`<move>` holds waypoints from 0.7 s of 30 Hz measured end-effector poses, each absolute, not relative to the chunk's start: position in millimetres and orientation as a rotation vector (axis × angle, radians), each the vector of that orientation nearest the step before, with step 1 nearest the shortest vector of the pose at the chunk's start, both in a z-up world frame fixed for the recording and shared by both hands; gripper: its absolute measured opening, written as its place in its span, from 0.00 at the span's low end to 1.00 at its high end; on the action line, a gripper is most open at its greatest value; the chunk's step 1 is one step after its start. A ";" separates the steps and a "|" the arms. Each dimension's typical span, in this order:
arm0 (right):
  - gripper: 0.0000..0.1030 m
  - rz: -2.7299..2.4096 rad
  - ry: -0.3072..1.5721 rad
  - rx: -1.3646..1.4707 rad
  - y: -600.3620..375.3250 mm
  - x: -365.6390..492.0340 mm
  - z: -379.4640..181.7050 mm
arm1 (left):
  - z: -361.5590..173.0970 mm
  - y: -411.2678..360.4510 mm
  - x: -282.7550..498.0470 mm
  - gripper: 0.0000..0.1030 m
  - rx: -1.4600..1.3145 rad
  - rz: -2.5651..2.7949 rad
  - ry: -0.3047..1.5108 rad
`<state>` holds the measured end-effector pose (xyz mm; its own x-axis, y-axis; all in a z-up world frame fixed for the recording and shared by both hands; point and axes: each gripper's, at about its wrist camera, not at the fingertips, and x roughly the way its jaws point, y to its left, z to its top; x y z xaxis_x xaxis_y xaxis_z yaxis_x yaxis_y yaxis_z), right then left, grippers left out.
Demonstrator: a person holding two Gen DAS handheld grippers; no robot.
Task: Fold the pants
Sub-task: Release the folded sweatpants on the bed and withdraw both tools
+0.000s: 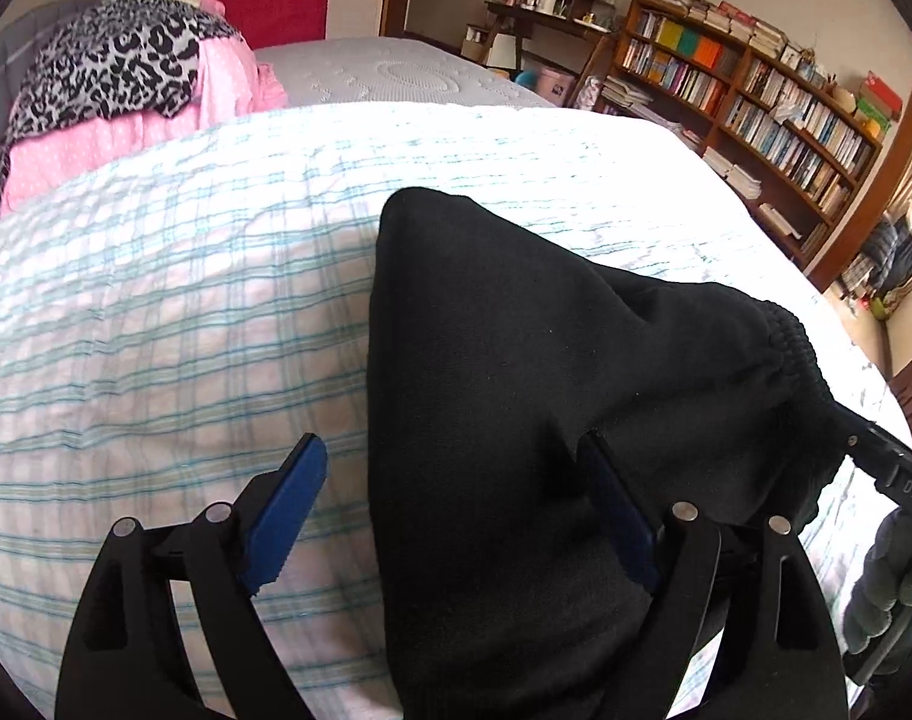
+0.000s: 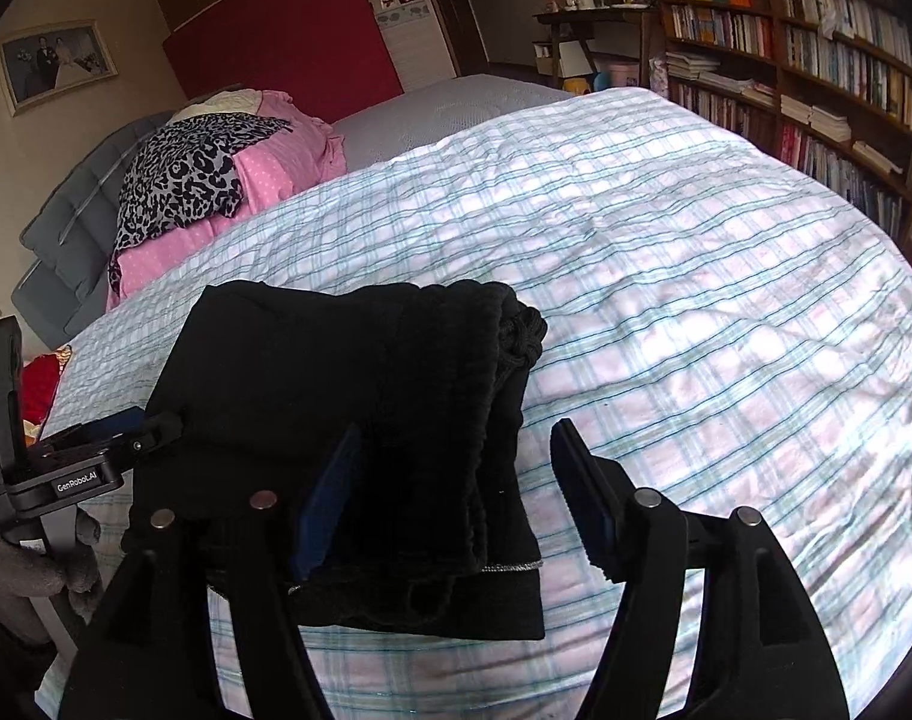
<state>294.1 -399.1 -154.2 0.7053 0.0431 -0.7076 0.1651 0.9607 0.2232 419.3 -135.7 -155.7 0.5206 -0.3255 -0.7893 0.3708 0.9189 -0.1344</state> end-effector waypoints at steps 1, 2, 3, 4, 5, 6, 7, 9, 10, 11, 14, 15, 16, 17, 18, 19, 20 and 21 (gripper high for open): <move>0.68 -0.078 0.789 0.254 -396.7 288.4 -152.3 | -152.4 -135.6 413.6 0.84 0.079 -0.399 0.918; 0.68 -0.090 0.792 0.228 -393.1 283.7 -150.3 | -149.7 -134.1 406.8 0.85 0.101 -0.382 0.902; 0.68 -0.094 0.791 0.208 -389.1 278.5 -149.4 | -147.0 -134.7 400.0 0.85 0.116 -0.373 0.885; 0.68 -0.092 0.792 0.194 -384.6 274.4 -148.5 | -144.8 -132.8 392.1 0.86 0.130 -0.364 0.869; 0.68 -0.090 0.795 0.181 -380.7 269.7 -147.9 | -142.5 -131.7 384.7 0.86 0.140 -0.360 0.854; 0.70 -0.090 0.795 0.171 -377.1 264.9 -147.3 | -140.1 -131.2 378.2 0.86 0.144 -0.363 0.843; 0.74 -0.088 0.793 0.166 -374.0 260.0 -146.5 | -137.4 -131.8 372.3 0.86 0.149 -0.366 0.834; 0.77 -0.080 0.780 0.162 -369.4 247.8 -143.8 | -133.9 -134.4 362.1 0.86 0.173 -0.369 0.821; 0.77 -0.079 0.776 0.160 -366.7 243.7 -142.6 | -132.0 -136.6 356.8 0.86 0.186 -0.373 0.812; 0.77 -0.078 0.773 0.158 -364.1 239.4 -141.3 | -130.8 -138.9 349.4 0.89 0.200 -0.370 0.801; 0.79 -0.076 0.767 0.150 -358.5 226.8 -140.4 | -127.9 -143.6 332.3 0.95 0.247 -0.359 0.782; 0.80 -0.077 0.766 0.146 -357.4 222.4 -140.2 | -127.8 -144.7 328.7 0.95 0.255 -0.360 0.787; 0.80 -0.076 0.766 0.146 -355.6 220.3 -139.9 | -127.9 -147.2 323.3 0.95 0.260 -0.352 0.792; 0.80 -0.074 0.768 0.147 -353.9 217.8 -140.3 | -127.7 -148.2 319.9 0.95 0.263 -0.347 0.795; 0.80 -0.071 0.770 0.148 -353.5 215.3 -140.7 | -128.5 -147.2 319.3 0.95 0.262 -0.348 0.798; 0.80 -0.070 0.770 0.147 -352.1 213.1 -141.0 | -127.9 -147.5 316.6 0.95 0.261 -0.344 0.795; 0.80 -0.069 0.770 0.144 -351.1 210.4 -141.6 | -127.6 -147.7 313.7 0.95 0.259 -0.338 0.792; 0.80 -0.068 0.770 0.139 -350.3 208.2 -141.7 | -126.8 -147.1 311.9 0.95 0.254 -0.329 0.790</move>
